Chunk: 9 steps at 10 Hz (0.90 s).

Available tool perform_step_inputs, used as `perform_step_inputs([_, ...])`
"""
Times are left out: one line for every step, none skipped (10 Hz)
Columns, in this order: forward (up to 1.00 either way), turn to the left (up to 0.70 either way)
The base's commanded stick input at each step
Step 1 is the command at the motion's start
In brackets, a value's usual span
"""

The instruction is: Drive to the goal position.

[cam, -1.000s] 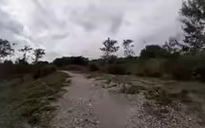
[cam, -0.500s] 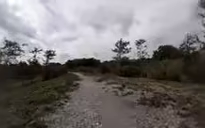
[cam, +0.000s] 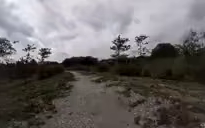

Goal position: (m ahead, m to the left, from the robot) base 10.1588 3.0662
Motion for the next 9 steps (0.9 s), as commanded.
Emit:
perform_step_inputs([0.85,0.33])
perform_step_inputs([0.85,0.34])
perform_step_inputs([0.85,0.34])
perform_step_inputs([0.85,0.34])
perform_step_inputs([0.85,0.34])
perform_step_inputs([0.85,0.34])
perform_step_inputs([0.85,0.01])
perform_step_inputs([0.85,0.00])
perform_step_inputs([0.85,0.00])
